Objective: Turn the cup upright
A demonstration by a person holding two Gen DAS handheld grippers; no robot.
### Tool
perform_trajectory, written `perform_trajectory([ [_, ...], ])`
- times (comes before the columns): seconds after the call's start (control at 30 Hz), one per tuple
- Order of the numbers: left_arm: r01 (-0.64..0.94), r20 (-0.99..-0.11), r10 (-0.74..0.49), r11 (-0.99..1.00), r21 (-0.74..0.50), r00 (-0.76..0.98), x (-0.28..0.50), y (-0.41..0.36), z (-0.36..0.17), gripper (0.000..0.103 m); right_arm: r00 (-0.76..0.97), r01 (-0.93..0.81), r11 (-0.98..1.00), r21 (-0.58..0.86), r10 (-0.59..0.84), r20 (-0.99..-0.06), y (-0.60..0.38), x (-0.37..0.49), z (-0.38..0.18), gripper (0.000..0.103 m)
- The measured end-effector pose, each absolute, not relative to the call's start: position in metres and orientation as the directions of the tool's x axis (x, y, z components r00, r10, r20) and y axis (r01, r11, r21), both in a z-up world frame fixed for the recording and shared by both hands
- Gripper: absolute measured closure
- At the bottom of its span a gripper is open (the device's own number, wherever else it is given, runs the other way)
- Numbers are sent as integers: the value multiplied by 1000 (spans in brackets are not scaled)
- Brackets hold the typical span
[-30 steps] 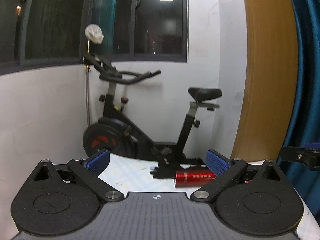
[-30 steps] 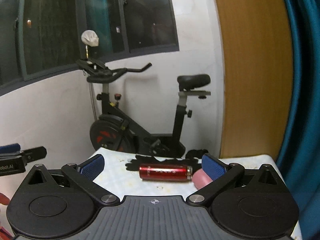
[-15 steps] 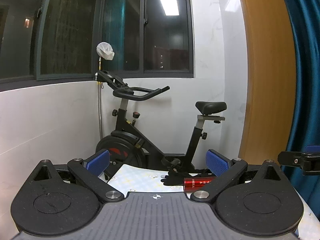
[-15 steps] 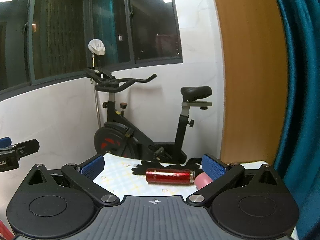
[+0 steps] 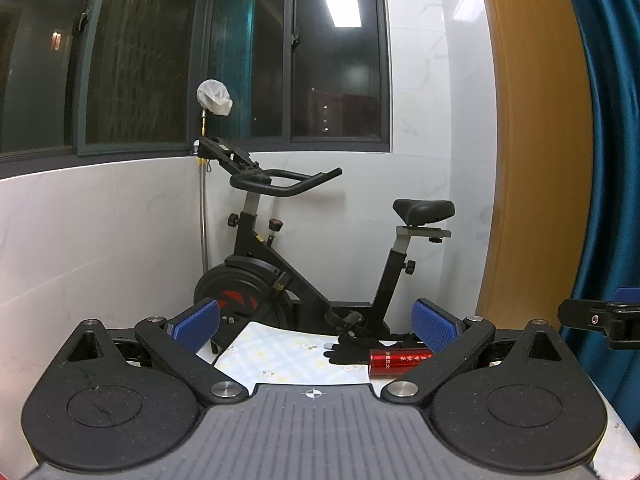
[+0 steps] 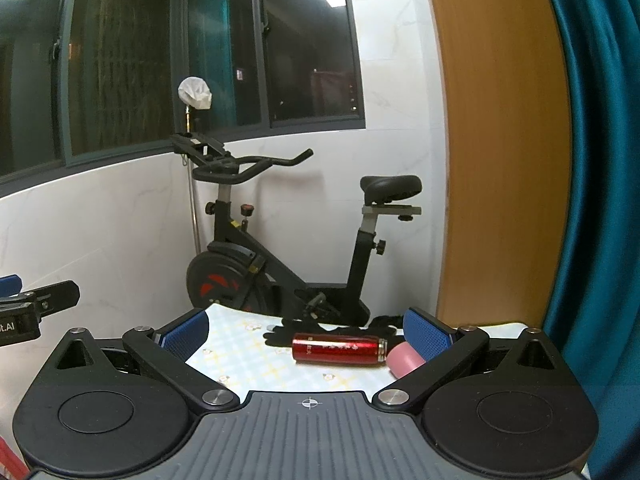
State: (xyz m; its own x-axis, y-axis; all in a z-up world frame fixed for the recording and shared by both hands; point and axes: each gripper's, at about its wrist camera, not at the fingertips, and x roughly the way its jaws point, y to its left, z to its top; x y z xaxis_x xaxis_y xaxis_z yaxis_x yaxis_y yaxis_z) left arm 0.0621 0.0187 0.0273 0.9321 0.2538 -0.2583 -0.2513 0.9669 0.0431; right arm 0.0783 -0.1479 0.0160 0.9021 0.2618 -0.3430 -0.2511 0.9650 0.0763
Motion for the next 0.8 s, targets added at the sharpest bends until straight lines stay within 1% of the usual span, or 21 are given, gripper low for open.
perform_trajectory([
  [0.8, -242, -252, 244, 970, 40, 937, 55, 19, 25, 0, 894, -257, 963, 81, 269, -358, -145, 73, 13, 0],
])
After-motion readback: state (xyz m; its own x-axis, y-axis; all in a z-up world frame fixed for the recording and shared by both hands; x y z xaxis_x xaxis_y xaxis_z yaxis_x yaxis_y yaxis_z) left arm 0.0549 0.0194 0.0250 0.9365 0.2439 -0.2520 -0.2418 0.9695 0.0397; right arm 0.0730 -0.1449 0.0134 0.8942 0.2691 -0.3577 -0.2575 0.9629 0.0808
